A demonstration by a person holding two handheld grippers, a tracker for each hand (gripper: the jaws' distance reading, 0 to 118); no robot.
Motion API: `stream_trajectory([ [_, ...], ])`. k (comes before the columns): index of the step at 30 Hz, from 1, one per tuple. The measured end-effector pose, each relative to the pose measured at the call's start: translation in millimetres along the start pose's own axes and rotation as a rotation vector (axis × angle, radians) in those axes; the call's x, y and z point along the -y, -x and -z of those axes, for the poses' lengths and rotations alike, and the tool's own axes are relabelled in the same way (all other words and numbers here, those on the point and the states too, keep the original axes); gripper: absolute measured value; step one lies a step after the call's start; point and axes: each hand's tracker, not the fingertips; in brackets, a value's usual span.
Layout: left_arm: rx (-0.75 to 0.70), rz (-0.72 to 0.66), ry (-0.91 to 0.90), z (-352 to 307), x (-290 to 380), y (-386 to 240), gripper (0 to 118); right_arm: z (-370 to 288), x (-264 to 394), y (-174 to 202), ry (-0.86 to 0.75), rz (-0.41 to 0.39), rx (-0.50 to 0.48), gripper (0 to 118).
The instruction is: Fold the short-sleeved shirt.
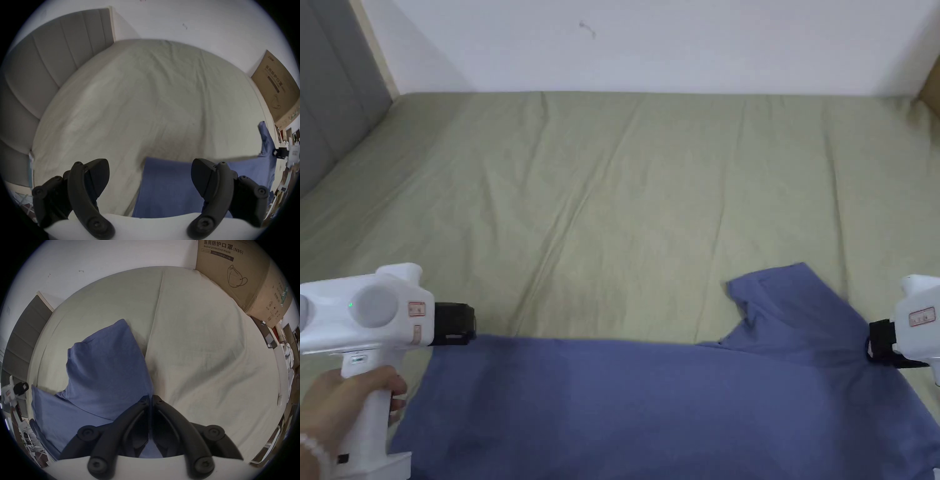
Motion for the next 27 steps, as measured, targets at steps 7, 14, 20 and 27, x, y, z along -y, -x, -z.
stream_trajectory([
  [7, -0.043, 0.065, 0.009, 8.6, 15.7, -17.7, 40, -2.6, 1.2, 8.2, 0.004, -0.028, 0.019, 3],
  [14, -0.011, 0.115, -0.03, -31.0, 15.6, -21.5, 2, -45.6, 3.0, 10.4, -0.058, -0.057, -0.001, 2],
  [20, 0.047, 0.11, -0.156, -107.5, 26.8, -10.2, 1, -98.0, 19.6, 2.1, -0.127, -0.055, -0.033, 2],
  [27, 0.085, 0.108, -0.253, -189.1, 86.1, 13.6, 2, -176.6, 89.0, -15.1, -0.186, -0.074, -0.067, 2],
])
